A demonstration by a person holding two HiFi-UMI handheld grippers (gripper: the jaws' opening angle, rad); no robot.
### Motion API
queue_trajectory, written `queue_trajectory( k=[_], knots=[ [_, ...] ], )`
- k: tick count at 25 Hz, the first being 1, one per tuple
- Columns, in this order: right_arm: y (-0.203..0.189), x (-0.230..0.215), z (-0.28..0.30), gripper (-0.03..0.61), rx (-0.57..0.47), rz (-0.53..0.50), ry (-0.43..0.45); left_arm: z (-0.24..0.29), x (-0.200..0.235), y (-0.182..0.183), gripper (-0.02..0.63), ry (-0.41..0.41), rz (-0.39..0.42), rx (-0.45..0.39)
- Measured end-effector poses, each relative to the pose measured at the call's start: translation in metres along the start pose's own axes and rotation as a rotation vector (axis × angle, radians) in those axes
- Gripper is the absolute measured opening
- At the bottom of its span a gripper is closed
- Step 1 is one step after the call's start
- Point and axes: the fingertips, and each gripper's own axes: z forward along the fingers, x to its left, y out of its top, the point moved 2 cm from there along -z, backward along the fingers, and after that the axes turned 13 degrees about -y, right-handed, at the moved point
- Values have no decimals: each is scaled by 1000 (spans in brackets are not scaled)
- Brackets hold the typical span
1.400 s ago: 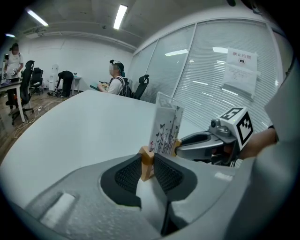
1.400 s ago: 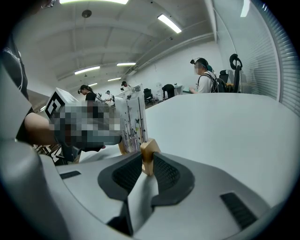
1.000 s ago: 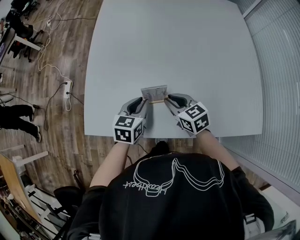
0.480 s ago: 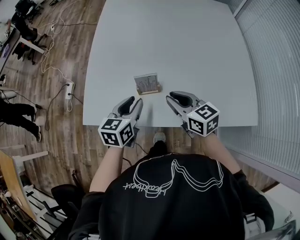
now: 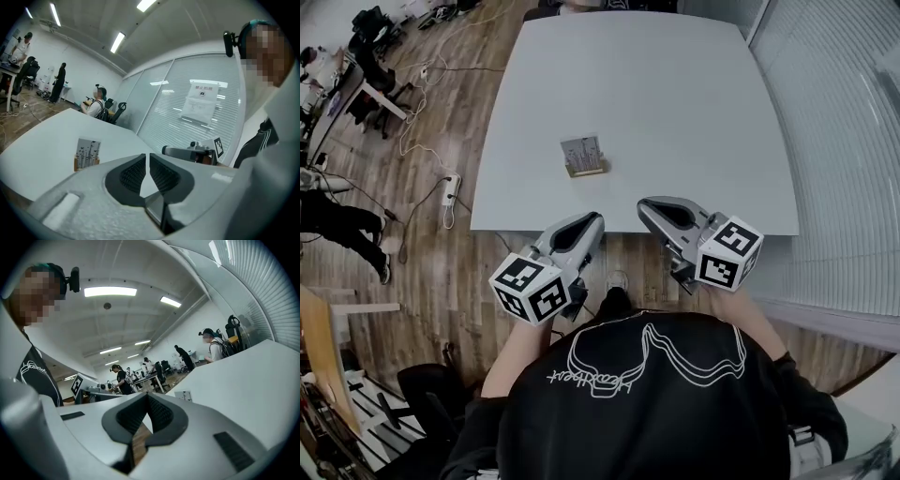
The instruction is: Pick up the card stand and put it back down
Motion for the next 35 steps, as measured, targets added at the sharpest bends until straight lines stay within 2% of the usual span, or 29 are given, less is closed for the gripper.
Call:
queue_trajectory(
  k=[3,8,12,20,25,35],
  knots=[
    [2,25,-31,9,-10,-46,44,-5,-43,6,25,-36,38,-24],
    [0,47,-62,9,-9,-44,80,-9,-88,1,17,-59,82,-29],
    [-8,57,-78,8,-9,-83,54,-12,-103,-5,17,-37,110,-33],
    [-11,76,-101,8,-26,-68,71,-20,-132,-12,15,-24,141,-34],
    [-11,86,-115,8,-42,-95,65,-25,-148,-13,15,-24,167,-35],
    [-28,103,-132,8,-37,-100,61,-39,-167,-29,15,-26,160,-48]
  ],
)
